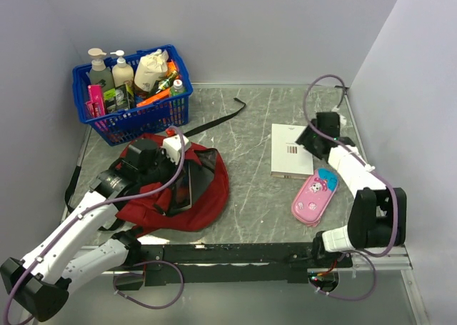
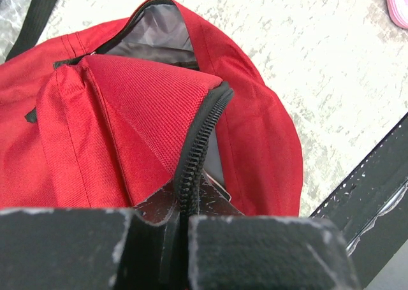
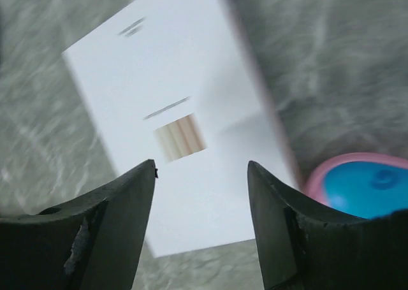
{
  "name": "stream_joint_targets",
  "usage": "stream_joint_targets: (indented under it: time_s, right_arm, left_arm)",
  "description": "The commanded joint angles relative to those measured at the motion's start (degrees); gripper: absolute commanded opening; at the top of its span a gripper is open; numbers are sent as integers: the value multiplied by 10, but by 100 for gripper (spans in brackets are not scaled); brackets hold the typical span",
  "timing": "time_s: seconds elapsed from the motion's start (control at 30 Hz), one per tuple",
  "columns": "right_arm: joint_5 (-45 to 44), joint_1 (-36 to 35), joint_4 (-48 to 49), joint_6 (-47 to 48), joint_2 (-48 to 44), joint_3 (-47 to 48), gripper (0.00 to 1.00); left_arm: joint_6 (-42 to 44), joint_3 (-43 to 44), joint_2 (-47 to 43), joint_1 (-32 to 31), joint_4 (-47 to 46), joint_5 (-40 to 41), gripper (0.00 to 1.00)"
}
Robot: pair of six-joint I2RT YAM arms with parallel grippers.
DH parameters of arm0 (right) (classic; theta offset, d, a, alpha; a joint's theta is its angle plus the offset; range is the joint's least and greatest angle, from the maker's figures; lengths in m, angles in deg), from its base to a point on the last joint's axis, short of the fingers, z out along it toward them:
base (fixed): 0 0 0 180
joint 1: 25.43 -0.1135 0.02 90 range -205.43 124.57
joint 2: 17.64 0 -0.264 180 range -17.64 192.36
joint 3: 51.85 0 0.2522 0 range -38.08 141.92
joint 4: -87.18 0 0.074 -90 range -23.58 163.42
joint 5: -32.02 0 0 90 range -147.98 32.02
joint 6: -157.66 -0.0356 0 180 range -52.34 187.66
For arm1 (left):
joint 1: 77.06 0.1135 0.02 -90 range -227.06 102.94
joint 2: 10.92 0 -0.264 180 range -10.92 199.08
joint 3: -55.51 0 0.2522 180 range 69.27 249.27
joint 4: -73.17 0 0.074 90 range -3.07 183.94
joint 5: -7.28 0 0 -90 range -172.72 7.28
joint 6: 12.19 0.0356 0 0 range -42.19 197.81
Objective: Pack the student bag
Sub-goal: Move the book to the center of the board.
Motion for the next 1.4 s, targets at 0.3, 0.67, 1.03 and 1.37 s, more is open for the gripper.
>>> stream_joint_targets:
  time_s: [0.3,0.67,1.03,1.37]
  right_arm:
    - [49,113,19,26,89,12,53]
    - [210,135,100,-10,134,-29,33]
    - [274,132,163,-47,97,-79,0]
    - [348,63,162,-98,-94,-120,0]
  left_arm:
    - [6,6,-34,12,-38,2,1]
    - [1,18,-36,32,-42,-4,1]
    - [1,22,-34,41,-46,-5,1]
    - [4,33,-30,47,-47,-1,1]
